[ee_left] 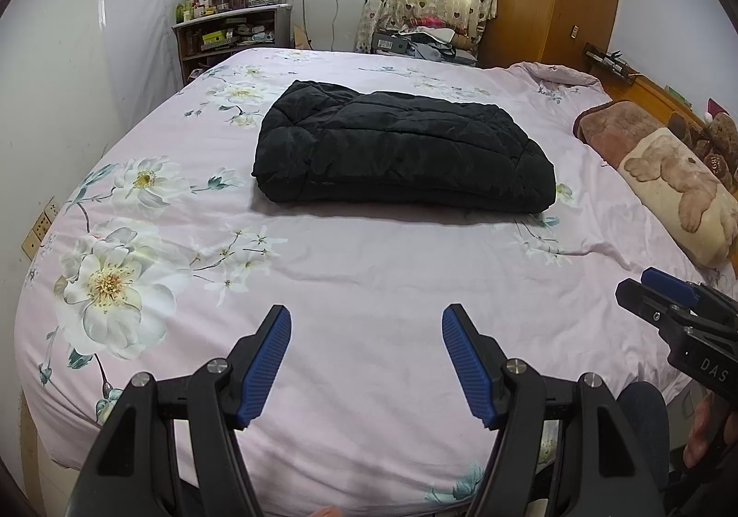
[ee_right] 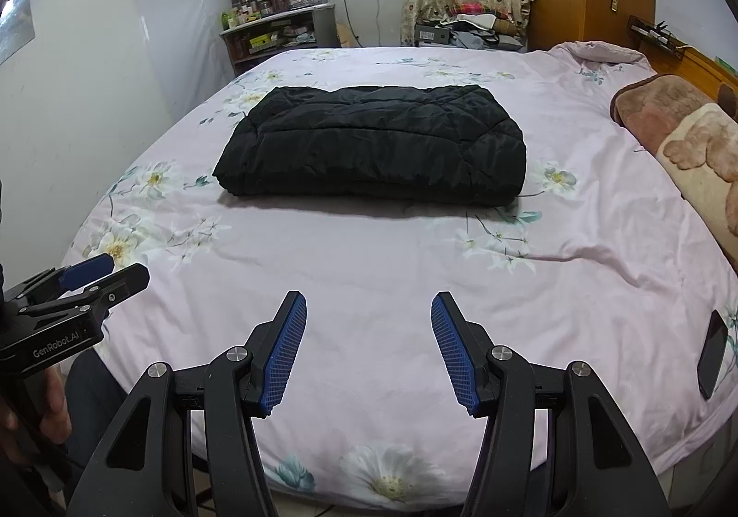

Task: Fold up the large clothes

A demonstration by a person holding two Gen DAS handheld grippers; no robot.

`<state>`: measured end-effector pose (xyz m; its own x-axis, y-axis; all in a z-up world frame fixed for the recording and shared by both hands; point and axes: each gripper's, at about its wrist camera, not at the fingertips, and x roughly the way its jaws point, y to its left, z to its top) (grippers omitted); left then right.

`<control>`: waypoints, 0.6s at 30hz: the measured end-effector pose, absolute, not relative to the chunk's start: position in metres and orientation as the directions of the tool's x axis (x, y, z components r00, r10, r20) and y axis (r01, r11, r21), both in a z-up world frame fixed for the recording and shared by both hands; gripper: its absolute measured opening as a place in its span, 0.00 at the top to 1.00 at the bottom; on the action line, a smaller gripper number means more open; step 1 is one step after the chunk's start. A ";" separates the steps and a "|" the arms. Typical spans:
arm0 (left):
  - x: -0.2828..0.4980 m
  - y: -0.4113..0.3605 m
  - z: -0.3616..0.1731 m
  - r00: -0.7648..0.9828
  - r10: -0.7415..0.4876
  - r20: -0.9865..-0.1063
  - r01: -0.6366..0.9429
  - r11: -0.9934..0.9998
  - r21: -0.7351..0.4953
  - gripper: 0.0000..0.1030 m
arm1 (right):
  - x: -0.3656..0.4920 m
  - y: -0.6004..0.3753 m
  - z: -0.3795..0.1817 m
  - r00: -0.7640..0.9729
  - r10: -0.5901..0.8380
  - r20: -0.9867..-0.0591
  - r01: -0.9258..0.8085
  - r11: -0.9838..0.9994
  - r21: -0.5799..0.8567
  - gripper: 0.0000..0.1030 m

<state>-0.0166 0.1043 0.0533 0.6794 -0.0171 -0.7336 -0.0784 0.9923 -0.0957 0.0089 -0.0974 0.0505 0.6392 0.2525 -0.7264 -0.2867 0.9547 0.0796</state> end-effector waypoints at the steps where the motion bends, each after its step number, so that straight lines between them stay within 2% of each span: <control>1: -0.017 0.104 0.053 0.678 -0.016 -0.734 -0.077 0.993 -0.094 0.32 | 0.009 -0.098 0.050 0.638 0.252 -0.728 -0.287 0.955 0.079 0.45; 18: -0.018 0.101 0.051 0.682 -0.016 -0.731 -0.066 0.994 -0.084 0.32 | 0.009 -0.098 0.049 0.635 0.251 -0.731 -0.289 0.954 0.076 0.45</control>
